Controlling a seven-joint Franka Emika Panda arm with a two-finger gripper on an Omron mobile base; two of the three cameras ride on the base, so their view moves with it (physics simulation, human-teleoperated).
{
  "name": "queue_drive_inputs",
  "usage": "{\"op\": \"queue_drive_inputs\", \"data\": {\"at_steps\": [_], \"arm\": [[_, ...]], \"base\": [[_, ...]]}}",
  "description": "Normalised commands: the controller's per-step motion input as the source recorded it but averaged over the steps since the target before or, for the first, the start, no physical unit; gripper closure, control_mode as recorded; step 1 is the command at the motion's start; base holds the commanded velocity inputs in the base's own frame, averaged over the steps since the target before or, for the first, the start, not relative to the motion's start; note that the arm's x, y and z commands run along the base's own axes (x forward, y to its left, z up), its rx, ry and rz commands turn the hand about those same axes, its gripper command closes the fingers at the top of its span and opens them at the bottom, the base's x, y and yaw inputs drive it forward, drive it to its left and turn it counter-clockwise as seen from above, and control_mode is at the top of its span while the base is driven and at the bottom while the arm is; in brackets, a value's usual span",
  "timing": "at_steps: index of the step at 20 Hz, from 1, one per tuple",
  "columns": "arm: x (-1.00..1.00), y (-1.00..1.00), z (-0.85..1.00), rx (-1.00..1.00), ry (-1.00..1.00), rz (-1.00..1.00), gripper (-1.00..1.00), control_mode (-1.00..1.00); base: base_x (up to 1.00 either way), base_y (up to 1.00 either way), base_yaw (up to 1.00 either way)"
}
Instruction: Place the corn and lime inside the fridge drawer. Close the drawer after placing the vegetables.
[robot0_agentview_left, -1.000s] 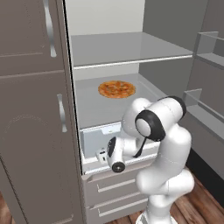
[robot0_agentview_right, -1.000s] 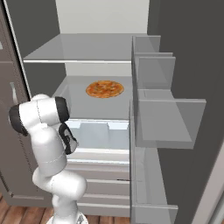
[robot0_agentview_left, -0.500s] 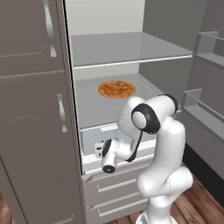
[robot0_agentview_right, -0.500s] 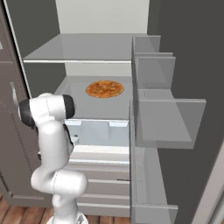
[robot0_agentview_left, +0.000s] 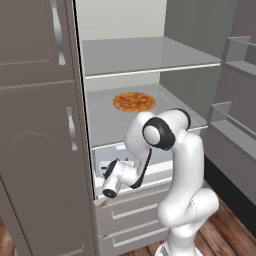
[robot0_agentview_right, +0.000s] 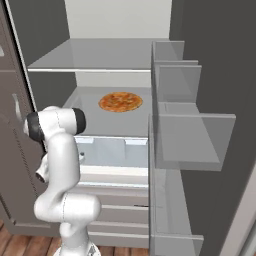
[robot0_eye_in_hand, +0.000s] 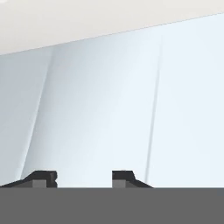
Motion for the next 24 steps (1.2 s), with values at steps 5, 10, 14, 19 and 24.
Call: {"op": "queue_drive_inputs", "data": {"at_steps": [5,10,14,19,24], "arm": [[0.27,0.0,0.01,0.0,-0.08,-0.08,-1.0,-1.0],[-0.03,-0.1,0.23,0.0,-0.12,-0.02,-1.0,-1.0],[-0.15,-0.13,0.44,0.0,-0.15,-0.01,-1.0,-1.0],[-0.45,-0.16,0.54,0.01,-0.19,0.0,-1.0,-1.0],[-0.89,-0.18,0.52,0.04,-0.18,0.0,-1.0,-1.0]], "base": [[0.0,0.0,0.0],[0.0,0.0,0.0],[0.0,0.0,0.0],[0.0,0.0,0.0],[0.0,0.0,0.0]]}}
